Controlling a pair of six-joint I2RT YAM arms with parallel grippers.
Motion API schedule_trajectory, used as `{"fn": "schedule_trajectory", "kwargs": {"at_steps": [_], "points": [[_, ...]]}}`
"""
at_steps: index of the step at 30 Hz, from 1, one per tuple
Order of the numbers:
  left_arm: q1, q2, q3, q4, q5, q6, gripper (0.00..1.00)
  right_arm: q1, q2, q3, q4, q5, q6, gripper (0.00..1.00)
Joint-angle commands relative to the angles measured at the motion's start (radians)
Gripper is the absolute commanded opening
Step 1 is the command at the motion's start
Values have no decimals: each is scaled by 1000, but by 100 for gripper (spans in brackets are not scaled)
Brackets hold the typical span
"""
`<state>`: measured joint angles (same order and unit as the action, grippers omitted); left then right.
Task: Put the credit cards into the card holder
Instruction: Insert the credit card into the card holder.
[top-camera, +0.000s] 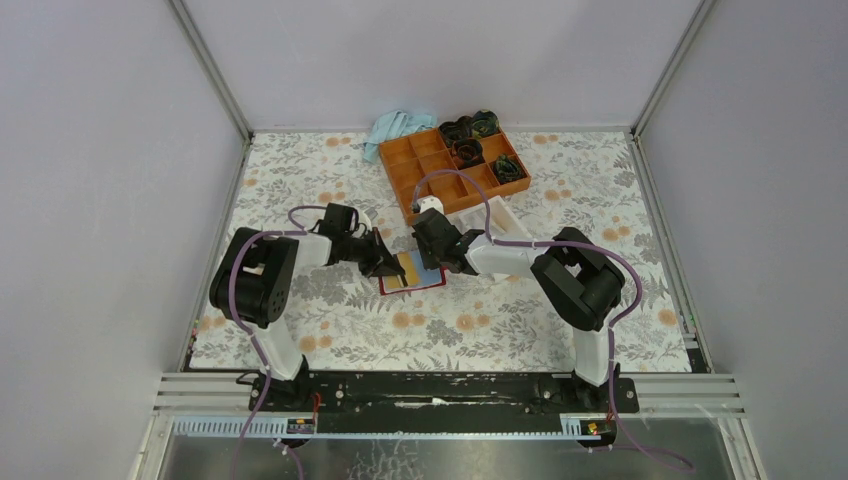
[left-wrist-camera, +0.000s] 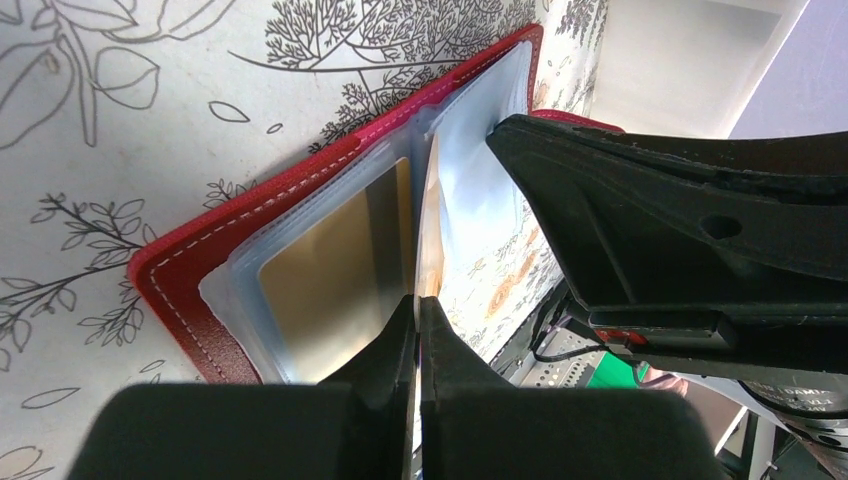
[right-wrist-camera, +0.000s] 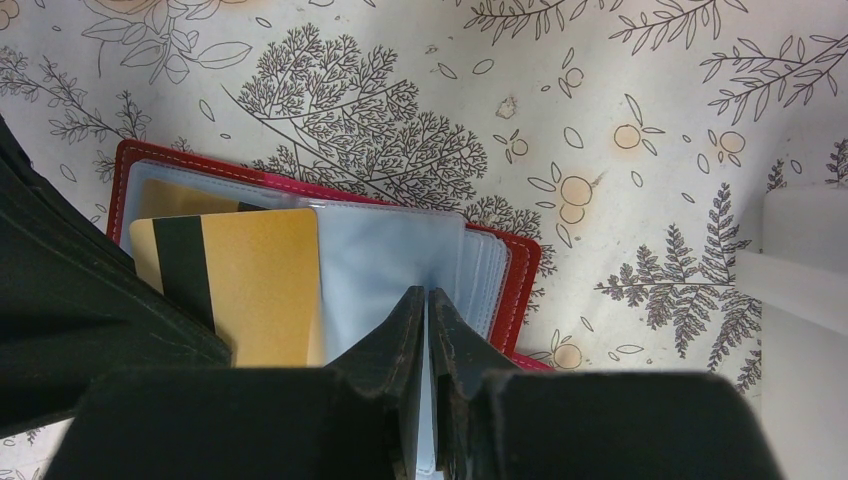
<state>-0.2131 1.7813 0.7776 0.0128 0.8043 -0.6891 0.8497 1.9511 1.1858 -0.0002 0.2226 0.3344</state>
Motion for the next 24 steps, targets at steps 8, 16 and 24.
{"fn": "schedule_trajectory", "kwargs": {"at_steps": [8, 16, 24], "points": [[7, 15, 17, -143, -45, 55, 0, -8, -2, -22, -90, -8, -21, 12], [8, 55, 45, -208, -65, 77, 0, -7, -3, -26, -85, -10, -21, 12], [8, 98, 74, -245, -80, 75, 0, -6, -2, -20, -84, -16, -23, 12]]}}
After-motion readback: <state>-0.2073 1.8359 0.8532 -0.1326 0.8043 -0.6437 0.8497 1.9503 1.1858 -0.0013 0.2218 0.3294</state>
